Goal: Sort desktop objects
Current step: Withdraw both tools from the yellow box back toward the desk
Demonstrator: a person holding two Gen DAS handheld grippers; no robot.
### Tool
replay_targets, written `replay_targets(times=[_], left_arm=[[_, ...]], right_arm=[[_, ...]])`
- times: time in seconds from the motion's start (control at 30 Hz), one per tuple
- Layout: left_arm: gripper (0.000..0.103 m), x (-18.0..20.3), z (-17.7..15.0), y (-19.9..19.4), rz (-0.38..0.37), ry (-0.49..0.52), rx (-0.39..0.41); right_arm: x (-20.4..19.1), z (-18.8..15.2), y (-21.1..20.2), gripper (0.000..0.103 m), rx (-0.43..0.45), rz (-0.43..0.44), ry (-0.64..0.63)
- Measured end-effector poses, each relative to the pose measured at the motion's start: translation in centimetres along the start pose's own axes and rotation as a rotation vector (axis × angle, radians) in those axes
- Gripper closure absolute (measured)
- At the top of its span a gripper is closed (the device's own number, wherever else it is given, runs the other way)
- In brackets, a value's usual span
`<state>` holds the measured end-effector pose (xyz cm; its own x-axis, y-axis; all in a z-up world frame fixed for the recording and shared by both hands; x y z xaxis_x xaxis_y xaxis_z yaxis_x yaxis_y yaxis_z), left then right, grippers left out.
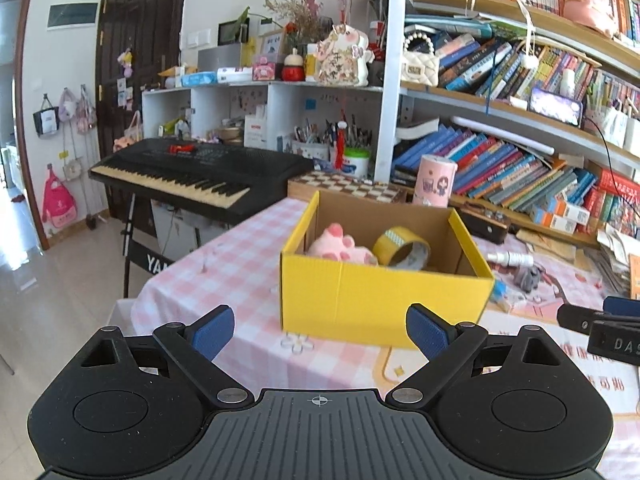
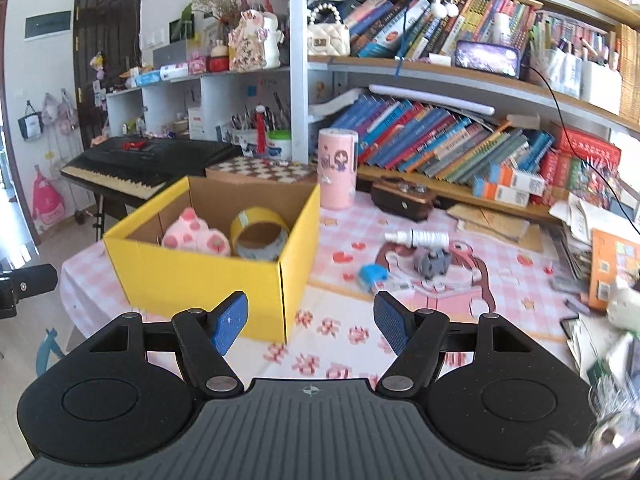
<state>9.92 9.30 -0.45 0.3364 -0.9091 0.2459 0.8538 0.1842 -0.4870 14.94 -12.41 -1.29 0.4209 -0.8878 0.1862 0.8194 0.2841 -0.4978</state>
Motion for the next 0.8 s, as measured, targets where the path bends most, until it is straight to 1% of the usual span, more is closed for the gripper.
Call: replay_targets(times=[0.1, 0.2, 0.4, 0.57, 0.8], left_arm=[[0.008, 0.1, -1.1, -0.5, -0.005, 0.017, -0.019], [0.008, 0.3, -2.3, -0.8, -0.010, 0.040, -0.045], [0.008, 0.5, -5.2, -1.4, -0.034, 0.073, -0.126], [0.008, 0.1, -6.1, -1.7, -0.041, 0.078, -0.158], [0.008, -0.1, -7.1, -1.8, -0.060, 0.070, -0.197]], right_arm=[[-0.8, -1.5, -0.5, 0.035, -0.028, 0.001, 0.002], [-1.9, -2.8, -1.0, 0.033, -0.057, 0.011, 0.013], [-4.6, -5.1, -1.6, 0.028, -0.134, 0.047, -0.001], [-5.7, -5.9, -2.4, 0.025, -0.149, 0.048, -0.014], [-5.8, -7.0, -3.0, 0.023, -0.181, 0.024, -0.005]])
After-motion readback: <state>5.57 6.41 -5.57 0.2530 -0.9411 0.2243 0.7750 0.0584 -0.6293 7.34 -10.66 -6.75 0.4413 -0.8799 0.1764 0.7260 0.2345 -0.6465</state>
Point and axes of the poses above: each gripper's, at about its wrist camera, not at the fingertips, and y roughly the way its jaws point, x to its right, z to its top, the point moved 10 cm from there along y, roughly the way its jaws point, and after that the axes turned 13 degrees about -y, right-handed, at the moved point
